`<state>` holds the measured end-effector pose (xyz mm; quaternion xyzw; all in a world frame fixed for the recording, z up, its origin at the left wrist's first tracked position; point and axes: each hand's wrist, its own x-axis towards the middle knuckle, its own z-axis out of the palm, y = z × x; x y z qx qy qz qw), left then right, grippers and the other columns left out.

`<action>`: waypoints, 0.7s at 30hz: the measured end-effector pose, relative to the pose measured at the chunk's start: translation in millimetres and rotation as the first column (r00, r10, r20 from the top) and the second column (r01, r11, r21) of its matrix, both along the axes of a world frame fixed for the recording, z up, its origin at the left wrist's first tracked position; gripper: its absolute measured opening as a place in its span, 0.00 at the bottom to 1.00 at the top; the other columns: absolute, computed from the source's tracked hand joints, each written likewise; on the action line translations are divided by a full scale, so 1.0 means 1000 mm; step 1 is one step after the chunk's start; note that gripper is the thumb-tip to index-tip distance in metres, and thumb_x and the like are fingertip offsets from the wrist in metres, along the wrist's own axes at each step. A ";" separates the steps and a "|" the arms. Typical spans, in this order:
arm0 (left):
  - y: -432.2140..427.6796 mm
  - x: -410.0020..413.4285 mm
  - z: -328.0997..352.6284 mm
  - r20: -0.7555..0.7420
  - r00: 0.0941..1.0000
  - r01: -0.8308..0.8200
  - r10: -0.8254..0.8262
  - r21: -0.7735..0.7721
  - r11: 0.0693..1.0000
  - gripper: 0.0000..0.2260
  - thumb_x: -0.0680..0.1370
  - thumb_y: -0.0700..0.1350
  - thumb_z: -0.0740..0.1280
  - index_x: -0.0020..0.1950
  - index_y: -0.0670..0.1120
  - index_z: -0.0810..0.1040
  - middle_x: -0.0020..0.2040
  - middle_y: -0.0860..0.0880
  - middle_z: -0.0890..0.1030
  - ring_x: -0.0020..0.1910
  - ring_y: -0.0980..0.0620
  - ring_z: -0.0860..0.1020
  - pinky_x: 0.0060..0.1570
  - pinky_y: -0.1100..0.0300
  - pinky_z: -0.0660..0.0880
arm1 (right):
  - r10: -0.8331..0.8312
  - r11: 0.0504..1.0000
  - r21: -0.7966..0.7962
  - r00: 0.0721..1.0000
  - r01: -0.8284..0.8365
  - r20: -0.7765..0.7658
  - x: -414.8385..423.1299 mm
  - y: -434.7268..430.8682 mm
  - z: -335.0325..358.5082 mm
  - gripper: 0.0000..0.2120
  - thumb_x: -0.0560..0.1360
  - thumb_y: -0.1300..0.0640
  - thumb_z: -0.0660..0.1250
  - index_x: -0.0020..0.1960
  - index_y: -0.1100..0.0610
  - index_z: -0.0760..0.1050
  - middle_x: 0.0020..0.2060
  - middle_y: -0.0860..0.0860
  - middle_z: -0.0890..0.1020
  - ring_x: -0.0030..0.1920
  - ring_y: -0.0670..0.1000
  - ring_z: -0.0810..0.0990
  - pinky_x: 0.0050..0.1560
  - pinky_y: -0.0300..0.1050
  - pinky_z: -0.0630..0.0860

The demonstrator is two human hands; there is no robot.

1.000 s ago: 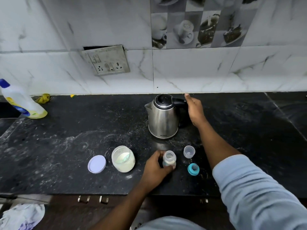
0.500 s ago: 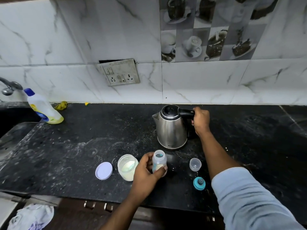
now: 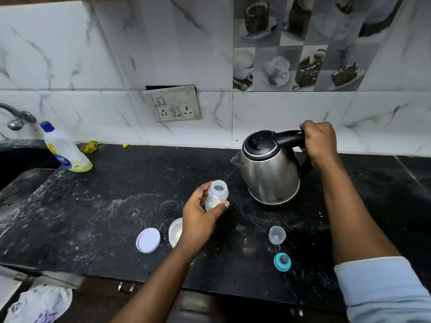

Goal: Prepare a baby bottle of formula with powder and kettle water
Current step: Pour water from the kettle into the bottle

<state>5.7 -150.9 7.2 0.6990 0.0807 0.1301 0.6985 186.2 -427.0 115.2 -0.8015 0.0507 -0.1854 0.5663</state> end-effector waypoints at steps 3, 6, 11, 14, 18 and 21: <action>-0.003 0.012 0.002 -0.017 1.000 0.002 -0.001 0.005 1.000 0.26 0.71 0.32 0.81 0.66 0.47 0.81 0.58 0.52 0.88 0.55 0.55 0.85 0.57 0.60 0.81 | 0.040 0.997 -0.074 0.998 -0.037 0.041 -0.011 0.000 0.019 0.23 0.69 0.47 0.65 0.31 0.66 0.64 0.22 0.53 0.63 0.25 0.53 0.64 0.28 0.58 0.65; -0.008 0.020 0.002 -0.031 1.000 0.006 -0.005 0.021 1.000 0.26 0.71 0.31 0.81 0.66 0.47 0.81 0.58 0.50 0.88 0.56 0.53 0.85 0.61 0.56 0.81 | 0.118 0.980 -0.173 0.989 -0.100 0.095 -0.024 0.004 0.033 0.22 0.71 0.50 0.65 0.30 0.64 0.61 0.22 0.50 0.59 0.25 0.53 0.60 0.27 0.56 0.61; -0.012 0.023 -0.002 -0.040 0.999 0.035 -0.033 0.037 0.999 0.26 0.71 0.31 0.81 0.66 0.45 0.81 0.59 0.49 0.87 0.58 0.48 0.85 0.62 0.55 0.81 | 0.160 0.948 -0.298 0.975 -0.107 0.157 -0.043 0.013 0.051 0.22 0.73 0.53 0.64 0.28 0.62 0.59 0.23 0.54 0.59 0.26 0.54 0.60 0.28 0.56 0.63; -0.014 0.020 -0.004 -0.054 0.997 0.057 -0.056 0.035 0.998 0.26 0.71 0.30 0.81 0.66 0.44 0.81 0.59 0.48 0.87 0.56 0.53 0.85 0.60 0.58 0.81 | 0.180 0.924 -0.366 0.971 -0.111 0.160 -0.052 0.018 0.059 0.21 0.73 0.52 0.63 0.26 0.58 0.60 0.20 0.47 0.57 0.24 0.50 0.57 0.28 0.52 0.59; -0.016 0.015 -0.006 -0.062 0.994 0.095 -0.094 0.017 0.995 0.26 0.71 0.29 0.80 0.67 0.44 0.80 0.60 0.48 0.87 0.55 0.56 0.85 0.60 0.60 0.80 | 0.193 0.897 -0.429 0.968 -0.107 0.163 -0.058 0.022 0.064 0.21 0.71 0.51 0.61 0.26 0.57 0.56 0.20 0.49 0.56 0.24 0.50 0.55 0.28 0.50 0.57; -0.018 0.012 -0.008 -0.061 0.992 0.111 -0.110 0.009 0.994 0.26 0.71 0.28 0.79 0.67 0.42 0.80 0.61 0.45 0.87 0.55 0.55 0.85 0.62 0.57 0.80 | 0.185 0.884 -0.459 0.970 -0.094 0.158 -0.061 0.020 0.064 0.21 0.71 0.51 0.61 0.26 0.56 0.54 0.21 0.50 0.57 0.24 0.51 0.55 0.28 0.50 0.56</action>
